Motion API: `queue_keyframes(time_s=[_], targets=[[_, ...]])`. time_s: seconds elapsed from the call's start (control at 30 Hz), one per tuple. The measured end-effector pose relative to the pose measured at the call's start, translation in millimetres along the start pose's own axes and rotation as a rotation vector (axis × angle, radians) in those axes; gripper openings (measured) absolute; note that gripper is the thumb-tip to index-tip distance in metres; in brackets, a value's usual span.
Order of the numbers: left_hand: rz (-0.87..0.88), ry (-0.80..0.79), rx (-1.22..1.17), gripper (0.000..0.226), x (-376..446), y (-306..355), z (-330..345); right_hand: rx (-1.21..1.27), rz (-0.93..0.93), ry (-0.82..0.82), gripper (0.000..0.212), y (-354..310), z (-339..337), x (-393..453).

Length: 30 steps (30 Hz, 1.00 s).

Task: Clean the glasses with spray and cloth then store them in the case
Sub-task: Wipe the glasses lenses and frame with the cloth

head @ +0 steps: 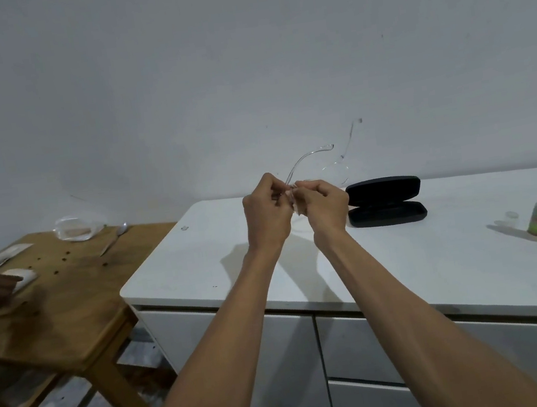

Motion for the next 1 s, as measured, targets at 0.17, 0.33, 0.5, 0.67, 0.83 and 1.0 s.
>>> queue_keyframes(time_s=[0.17,0.33,0.5,0.67,0.83,1.0], targets=[[-0.030,0.013,-0.002,0.011,1,-7,-7,-0.128,-0.050,-0.179,0.007,-2,-6,-1],[-0.072,0.024,0.007,0.023,5,-17,-15,-0.194,-0.089,-0.149,0.010,-2,-16,-8],[-0.004,0.023,0.033,0.016,-4,-9,-4,-0.132,-0.135,0.181,0.014,-5,-17,-13],[0.035,-0.006,0.042,0.015,-15,0,12,0.076,-0.075,0.293,0.010,-1,-12,-4],[0.004,0.029,-0.014,0.012,-11,-2,10,0.115,-0.033,0.008,0.018,2,-9,3],[-0.054,0.043,-0.042,0.010,-14,-12,4,-0.032,-0.021,-0.130,0.015,6,-12,5]])
Point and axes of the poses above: each hand's wrist, its own x-axis towards the middle knuckle, its own z-axis out of the palm, y = z × x, the point moved 4 cm from there along x, towards the middle knuckle, and after that the axes turned 10 degrees about -x, right-handed, at the moved point
